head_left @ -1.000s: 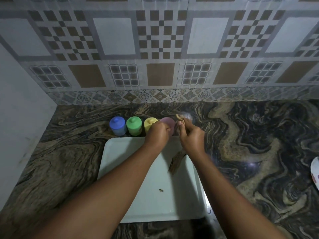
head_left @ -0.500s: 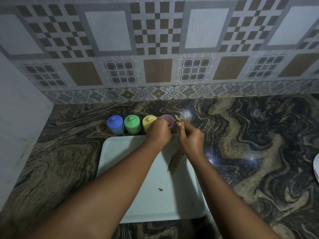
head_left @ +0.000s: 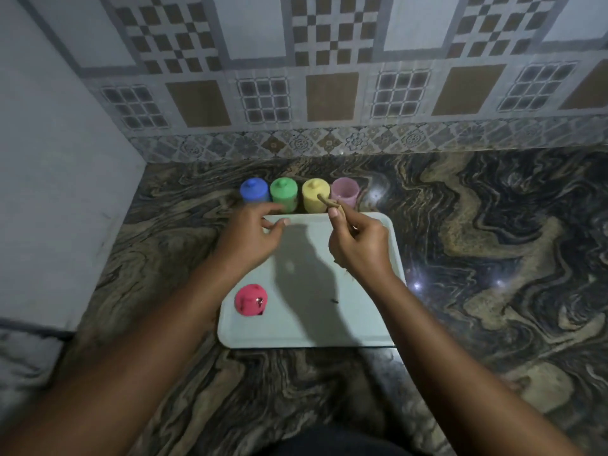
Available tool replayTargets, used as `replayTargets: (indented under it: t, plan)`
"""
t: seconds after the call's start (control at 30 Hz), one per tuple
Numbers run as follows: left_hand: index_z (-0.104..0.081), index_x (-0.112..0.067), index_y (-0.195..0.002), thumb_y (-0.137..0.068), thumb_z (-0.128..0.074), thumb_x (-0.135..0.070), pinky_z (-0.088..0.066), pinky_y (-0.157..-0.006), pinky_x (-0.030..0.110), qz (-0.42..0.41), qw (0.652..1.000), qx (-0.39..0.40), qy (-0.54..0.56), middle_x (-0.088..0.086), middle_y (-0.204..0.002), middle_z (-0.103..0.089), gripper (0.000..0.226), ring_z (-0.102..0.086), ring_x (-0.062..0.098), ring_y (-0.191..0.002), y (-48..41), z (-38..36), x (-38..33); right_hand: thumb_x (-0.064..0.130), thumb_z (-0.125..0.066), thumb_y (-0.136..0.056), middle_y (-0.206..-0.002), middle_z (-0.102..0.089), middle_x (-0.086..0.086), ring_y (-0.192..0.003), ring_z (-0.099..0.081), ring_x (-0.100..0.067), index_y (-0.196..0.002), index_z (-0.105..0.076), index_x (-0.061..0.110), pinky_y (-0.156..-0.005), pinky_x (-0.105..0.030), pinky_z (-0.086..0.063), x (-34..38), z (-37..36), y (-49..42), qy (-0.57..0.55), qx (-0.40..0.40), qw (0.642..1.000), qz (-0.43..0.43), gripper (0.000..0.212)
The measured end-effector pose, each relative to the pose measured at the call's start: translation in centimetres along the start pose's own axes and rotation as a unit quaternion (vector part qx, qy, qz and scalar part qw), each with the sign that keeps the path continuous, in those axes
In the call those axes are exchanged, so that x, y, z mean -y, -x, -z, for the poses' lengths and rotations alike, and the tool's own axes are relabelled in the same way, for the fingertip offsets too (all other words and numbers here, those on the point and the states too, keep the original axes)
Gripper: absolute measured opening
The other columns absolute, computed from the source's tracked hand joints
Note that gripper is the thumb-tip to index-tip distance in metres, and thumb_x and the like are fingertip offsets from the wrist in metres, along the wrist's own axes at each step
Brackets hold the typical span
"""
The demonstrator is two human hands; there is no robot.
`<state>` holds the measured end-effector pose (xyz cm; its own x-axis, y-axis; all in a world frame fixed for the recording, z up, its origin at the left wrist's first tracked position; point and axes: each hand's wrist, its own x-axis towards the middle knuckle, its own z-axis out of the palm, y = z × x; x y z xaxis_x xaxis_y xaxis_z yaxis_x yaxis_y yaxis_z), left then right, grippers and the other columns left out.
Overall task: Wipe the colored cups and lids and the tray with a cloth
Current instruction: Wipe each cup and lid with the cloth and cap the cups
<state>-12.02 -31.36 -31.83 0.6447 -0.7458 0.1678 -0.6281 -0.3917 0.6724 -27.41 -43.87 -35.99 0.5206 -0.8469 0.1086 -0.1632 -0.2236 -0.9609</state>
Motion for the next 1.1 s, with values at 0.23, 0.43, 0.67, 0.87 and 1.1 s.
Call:
replayTargets:
  t: [0.23,0.43,0.67,0.87,1.1]
  plan:
    - [-0.072,-0.018,-0.115,-0.088,-0.071,-0.026,-0.045,-0.074,0.022,0.078,0.994,0.062,-0.046,0.001,-0.11,-0.072,0.028,-0.064,0.009,-0.085,7.6,2.3,5.2,0.053,-0.051,-0.096,-0.06,-0.055,-0.019,-0.055,-0.051,-0.024,-0.113,-0.07,0.023,-0.058,-0.049,-0.055,0.9,-3.6,6.0,0.025,0.069,0.997,0.015,0.039]
    - [-0.073,-0.02,-0.113,-0.087,-0.067,-0.021,-0.049,-0.092,0.035,0.039,0.983,0.107,-0.144,0.004,-0.114,-0.071,0.026,-0.064,0.025,-0.105,11.3,1.5,6.8,0.034,-0.058,-0.102,-0.072,-0.073,0.001,-0.058,-0.057,0.0,-0.121,-0.074,0.031,-0.061,-0.027,-0.051,1.1,-5.3,10.5,0.048,0.117,0.992,0.006,0.025]
    - [-0.07,-0.027,-0.116,-0.091,-0.057,-0.018,-0.052,-0.083,0.042,0.034,0.971,0.097,-0.216,0.0,-0.112,-0.069,0.03,-0.058,0.029,-0.105,11.7,0.3,7.1,0.028,-0.059,-0.103,-0.091,-0.068,0.027,-0.067,-0.059,0.019,-0.126,-0.072,0.029,-0.061,-0.002,-0.037,0.6,-5.9,12.7,0.091,0.143,0.985,0.026,0.027]
    - [-0.071,-0.019,-0.113,-0.093,-0.062,-0.022,-0.049,-0.084,0.037,0.036,0.975,0.068,-0.209,0.0,-0.116,-0.062,0.022,-0.053,0.026,-0.111,11.4,-0.6,8.7,0.028,-0.058,-0.103,-0.068,-0.063,0.025,-0.06,-0.058,0.011,-0.126,-0.073,0.028,-0.056,-0.006,-0.036,0.4,-5.6,12.9,0.094,0.141,0.985,0.015,0.026]
    - [-0.073,-0.019,-0.088,-0.085,-0.073,-0.015,-0.047,-0.081,0.028,0.082,0.994,0.027,-0.072,0.003,-0.11,-0.061,0.005,-0.059,0.02,-0.1,10.6,-0.3,8.6,0.031,-0.058,-0.103,-0.065,-0.067,0.018,-0.055,-0.053,0.0,-0.118,-0.073,0.041,-0.056,-0.016,-0.04,-0.4,-5.3,12.7,0.055,0.114,0.991,-0.031,0.024]
